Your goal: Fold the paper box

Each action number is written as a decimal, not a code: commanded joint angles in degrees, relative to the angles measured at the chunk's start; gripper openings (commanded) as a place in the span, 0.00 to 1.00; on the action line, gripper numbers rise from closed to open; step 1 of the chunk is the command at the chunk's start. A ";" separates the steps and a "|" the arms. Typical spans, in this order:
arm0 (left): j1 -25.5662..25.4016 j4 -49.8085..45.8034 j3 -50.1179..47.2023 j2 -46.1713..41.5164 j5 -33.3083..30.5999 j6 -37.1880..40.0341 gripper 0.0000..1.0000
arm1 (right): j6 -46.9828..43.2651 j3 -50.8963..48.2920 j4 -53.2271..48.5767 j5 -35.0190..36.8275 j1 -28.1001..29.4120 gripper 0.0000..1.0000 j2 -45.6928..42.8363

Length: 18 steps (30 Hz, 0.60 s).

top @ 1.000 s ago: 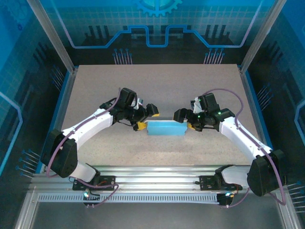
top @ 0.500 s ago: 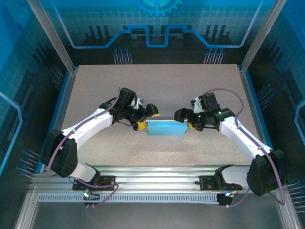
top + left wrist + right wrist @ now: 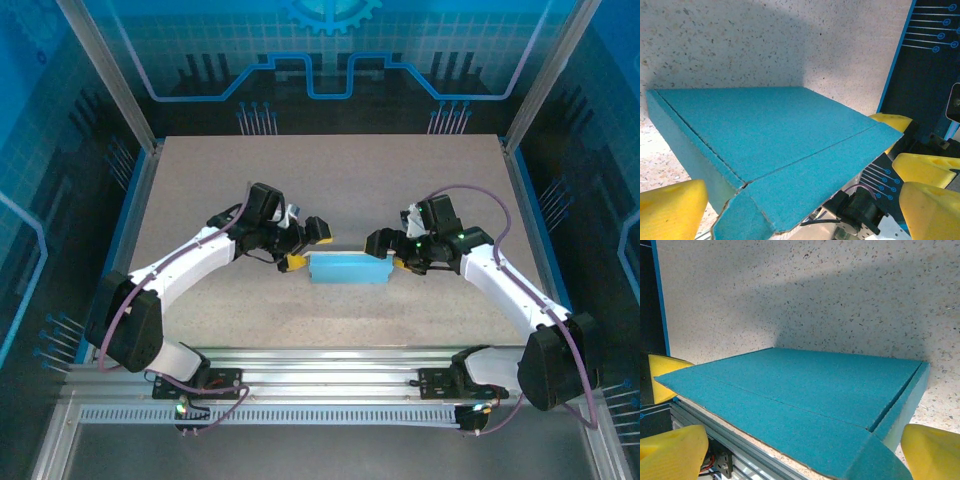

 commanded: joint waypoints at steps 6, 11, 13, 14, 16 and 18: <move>1.24 -3.97 2.27 -3.50 -0.14 5.82 0.99 | -5.41 1.39 -1.67 0.61 -1.49 1.00 -3.84; 1.34 -13.30 5.51 -5.75 -7.04 16.76 0.99 | -11.90 2.94 -5.45 4.16 -1.89 1.00 -6.73; 1.33 -16.83 6.73 -6.58 -9.64 21.25 0.97 | -14.45 3.65 -7.47 5.81 -1.86 0.98 -7.80; 1.33 -18.73 7.36 -6.94 -10.65 23.44 0.96 | -15.79 4.00 -8.39 6.20 -1.91 0.93 -8.12; 1.32 -22.00 8.46 -7.06 -11.51 27.51 0.89 | -18.12 4.64 -9.94 6.31 -1.82 0.83 -8.40; 1.32 -24.27 9.23 -6.85 -12.10 30.74 0.83 | -20.21 5.17 -11.07 6.45 -1.46 0.72 -8.36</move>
